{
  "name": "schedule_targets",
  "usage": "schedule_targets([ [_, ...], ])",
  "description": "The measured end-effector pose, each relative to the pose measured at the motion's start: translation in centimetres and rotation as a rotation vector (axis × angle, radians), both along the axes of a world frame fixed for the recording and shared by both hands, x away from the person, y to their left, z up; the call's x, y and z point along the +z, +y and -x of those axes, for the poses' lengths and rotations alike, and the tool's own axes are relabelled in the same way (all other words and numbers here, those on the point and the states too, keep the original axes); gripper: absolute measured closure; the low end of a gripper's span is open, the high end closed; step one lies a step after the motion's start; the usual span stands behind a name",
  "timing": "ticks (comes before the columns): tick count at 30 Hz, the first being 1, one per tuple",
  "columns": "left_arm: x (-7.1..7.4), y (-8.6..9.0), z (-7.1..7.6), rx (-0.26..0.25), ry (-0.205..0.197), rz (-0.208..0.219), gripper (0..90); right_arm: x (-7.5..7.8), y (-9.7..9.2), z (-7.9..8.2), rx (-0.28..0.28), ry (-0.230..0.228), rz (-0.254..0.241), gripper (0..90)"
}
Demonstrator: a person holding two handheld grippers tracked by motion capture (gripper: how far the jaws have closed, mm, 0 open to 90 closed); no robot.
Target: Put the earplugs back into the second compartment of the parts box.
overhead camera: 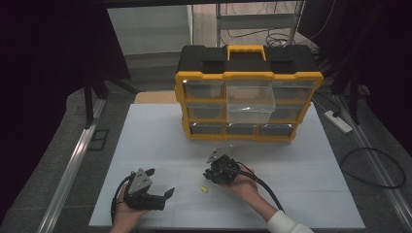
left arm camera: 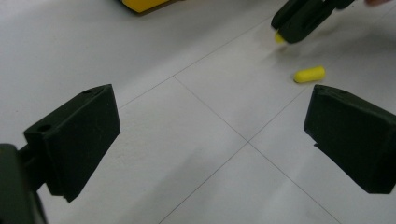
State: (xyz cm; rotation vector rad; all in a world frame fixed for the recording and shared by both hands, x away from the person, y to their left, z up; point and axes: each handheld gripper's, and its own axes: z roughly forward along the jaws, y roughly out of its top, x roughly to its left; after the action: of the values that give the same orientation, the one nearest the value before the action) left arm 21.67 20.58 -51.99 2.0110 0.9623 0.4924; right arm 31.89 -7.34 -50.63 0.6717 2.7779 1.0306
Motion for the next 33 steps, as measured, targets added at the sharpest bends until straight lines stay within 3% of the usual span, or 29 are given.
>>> schedule_targets([
  [2, 0.0, 0.0, 0.0, 0.000, 0.001, 0.000, 3.6, 0.3, -0.2, 0.1, -0.002, -0.012, -0.014, 80.4],
  [8, 0.0, 0.1, 0.0, 0.003, -0.004, 0.001, 3.7, 3.3, -2.4, 1.5, -0.012, -0.092, -0.171, 80.4],
  [11, 0.0, 0.1, 0.0, 0.003, -0.006, -0.001, 3.7, 4.3, -3.4, 1.9, -0.022, -0.114, -0.219, 80.6],
  [19, 0.0, 0.1, 0.1, 0.003, -0.005, -0.001, 3.7, 6.0, -5.4, 2.7, -0.036, -0.130, -0.349, 80.7],
  [33, 0.1, 0.1, 0.1, 0.003, -0.012, 0.001, 3.7, 8.3, -6.9, 2.9, -0.055, -0.173, -0.434, 80.8],
])
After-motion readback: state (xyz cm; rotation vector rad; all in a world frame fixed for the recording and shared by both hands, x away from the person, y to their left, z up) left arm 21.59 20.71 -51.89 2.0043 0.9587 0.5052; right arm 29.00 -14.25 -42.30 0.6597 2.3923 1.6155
